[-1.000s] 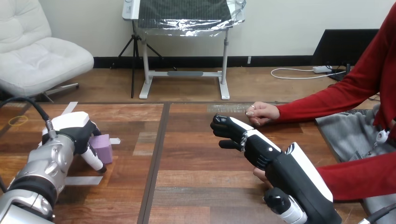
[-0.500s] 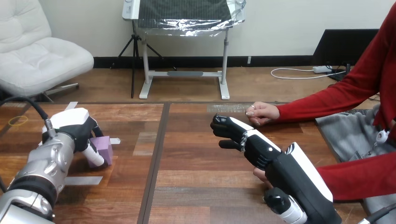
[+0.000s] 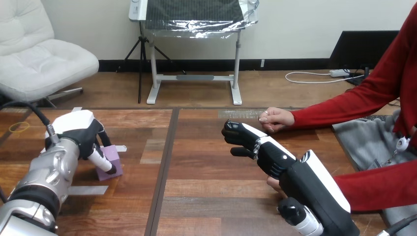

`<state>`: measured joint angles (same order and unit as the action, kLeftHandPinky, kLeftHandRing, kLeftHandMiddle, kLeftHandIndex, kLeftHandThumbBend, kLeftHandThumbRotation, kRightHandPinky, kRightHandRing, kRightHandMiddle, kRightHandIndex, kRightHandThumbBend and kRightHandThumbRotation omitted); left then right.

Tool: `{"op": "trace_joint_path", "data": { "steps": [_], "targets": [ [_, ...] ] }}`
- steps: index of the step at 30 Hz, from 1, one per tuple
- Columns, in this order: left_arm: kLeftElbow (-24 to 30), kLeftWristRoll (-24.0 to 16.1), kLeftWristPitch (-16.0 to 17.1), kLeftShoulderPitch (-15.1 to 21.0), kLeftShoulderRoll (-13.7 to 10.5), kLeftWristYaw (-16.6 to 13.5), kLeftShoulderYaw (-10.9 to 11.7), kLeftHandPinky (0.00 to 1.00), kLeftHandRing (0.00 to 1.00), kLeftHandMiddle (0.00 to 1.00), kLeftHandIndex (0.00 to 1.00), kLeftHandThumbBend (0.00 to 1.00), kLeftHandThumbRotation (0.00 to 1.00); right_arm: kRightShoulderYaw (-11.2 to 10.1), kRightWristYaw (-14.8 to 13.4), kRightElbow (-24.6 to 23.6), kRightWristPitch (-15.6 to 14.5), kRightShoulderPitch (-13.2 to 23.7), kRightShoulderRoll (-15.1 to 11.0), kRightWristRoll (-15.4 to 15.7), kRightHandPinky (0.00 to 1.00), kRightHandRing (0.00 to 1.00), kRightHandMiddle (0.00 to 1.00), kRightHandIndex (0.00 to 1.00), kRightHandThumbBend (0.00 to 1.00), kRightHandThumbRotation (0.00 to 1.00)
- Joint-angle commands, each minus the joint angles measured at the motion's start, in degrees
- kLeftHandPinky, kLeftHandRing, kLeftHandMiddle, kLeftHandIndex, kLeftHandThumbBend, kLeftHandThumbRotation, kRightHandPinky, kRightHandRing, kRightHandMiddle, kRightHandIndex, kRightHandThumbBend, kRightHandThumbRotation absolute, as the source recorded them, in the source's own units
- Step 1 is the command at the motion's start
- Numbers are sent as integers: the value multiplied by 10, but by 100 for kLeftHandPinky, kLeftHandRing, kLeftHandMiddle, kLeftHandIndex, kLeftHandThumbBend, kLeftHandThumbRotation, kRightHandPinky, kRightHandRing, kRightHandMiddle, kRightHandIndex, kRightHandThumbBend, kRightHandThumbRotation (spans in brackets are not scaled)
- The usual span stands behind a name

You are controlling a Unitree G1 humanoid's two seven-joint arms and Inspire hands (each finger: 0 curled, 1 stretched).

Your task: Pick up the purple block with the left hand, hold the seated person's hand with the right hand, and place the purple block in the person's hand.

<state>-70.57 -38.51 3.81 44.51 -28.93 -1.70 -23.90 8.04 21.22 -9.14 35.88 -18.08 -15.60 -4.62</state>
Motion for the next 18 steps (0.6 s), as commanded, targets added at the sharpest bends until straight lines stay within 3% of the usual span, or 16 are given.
{"op": "trace_joint_path", "data": {
  "steps": [1, 11, 18],
  "targets": [
    [7, 11, 11, 36, 0, -23, 8, 26, 34, 43, 54, 66, 0, -11, -8, -23, 1, 17, 5, -5, 84, 89, 89, 89, 100, 100],
    [7, 14, 18, 34, 0, -35, 8, 18, 25, 35, 49, 65, 0, -12, -10, -23, 1, 19, 6, 0, 84, 88, 89, 89, 100, 100],
    [7, 15, 17, 34, 0, -38, 8, 20, 29, 39, 48, 68, 0, -11, -10, -20, 3, 20, 7, -1, 84, 88, 89, 89, 100, 100]
  ]
}}
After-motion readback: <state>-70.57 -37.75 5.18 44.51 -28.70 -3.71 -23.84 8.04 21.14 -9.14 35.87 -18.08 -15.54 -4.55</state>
